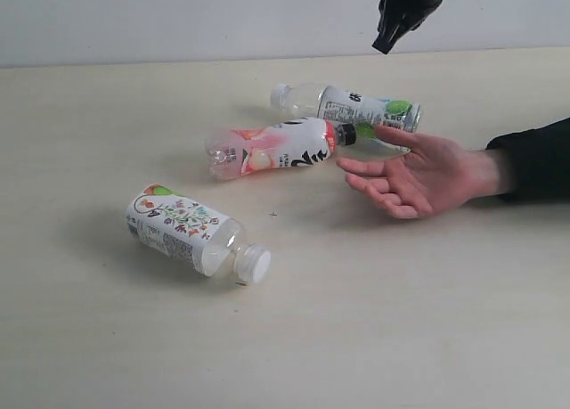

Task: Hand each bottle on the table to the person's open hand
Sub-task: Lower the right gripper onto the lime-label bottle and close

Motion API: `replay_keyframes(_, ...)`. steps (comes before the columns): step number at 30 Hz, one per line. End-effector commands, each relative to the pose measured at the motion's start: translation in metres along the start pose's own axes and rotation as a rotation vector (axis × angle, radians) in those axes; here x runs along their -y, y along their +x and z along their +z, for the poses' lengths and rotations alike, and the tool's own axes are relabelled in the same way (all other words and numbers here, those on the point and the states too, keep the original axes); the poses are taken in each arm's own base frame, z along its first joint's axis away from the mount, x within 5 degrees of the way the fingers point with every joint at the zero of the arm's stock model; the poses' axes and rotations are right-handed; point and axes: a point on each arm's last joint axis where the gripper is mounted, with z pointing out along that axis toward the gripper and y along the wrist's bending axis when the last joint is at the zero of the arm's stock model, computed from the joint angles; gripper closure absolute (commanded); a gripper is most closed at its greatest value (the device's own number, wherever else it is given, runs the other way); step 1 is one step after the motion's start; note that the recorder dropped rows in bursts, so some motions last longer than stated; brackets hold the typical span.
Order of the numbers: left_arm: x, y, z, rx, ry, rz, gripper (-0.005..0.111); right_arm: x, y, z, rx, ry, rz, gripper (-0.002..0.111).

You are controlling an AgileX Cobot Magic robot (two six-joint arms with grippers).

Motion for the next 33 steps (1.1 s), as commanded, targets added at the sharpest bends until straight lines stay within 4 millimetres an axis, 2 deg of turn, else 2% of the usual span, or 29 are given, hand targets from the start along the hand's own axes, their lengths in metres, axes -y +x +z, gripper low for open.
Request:
replay_keyframes(1, 0.000, -0.001, -0.001, 0.011, 0.002, -0.006, 0.106, 0.008, -0.004, 0.002, 0.057, 0.069, -0.035, 0.076)
replay_keyframes(3, 0.000, -0.001, -0.001, 0.011, 0.002, -0.006, 0.106, 0.007, -0.005, 0.002, 0.063, 0.061, -0.037, 0.072)
replay_keyframes(7, 0.000, -0.001, -0.001, 0.011, 0.002, -0.006, 0.106, 0.006, -0.003, 0.002, 0.047, 0.048, -0.053, 0.057)
replay_keyframes(15, 0.000, -0.001, -0.001, 0.011, 0.002, -0.006, 0.106, -0.002, 0.002, 0.002, -0.011, -0.038, -0.076, 0.055)
replay_keyframes(20, 0.000, -0.001, -0.001, 0.011, 0.002, -0.006, 0.106, -0.012, 0.001, 0.001, 0.007, -0.145, -0.062, 0.046)
replay_keyframes(28, 0.000, -0.001, -0.001, 0.011, 0.002, -0.006, 0.106, -0.015, 0.000, 0.001, 0.019, -0.179, -0.053, 0.040)
replay_keyframes(33, 0.000, -0.001, -0.001, 0.011, 0.002, -0.006, 0.106, -0.018, 0.004, 0.011, -0.004, -0.206, -0.050, 0.041)
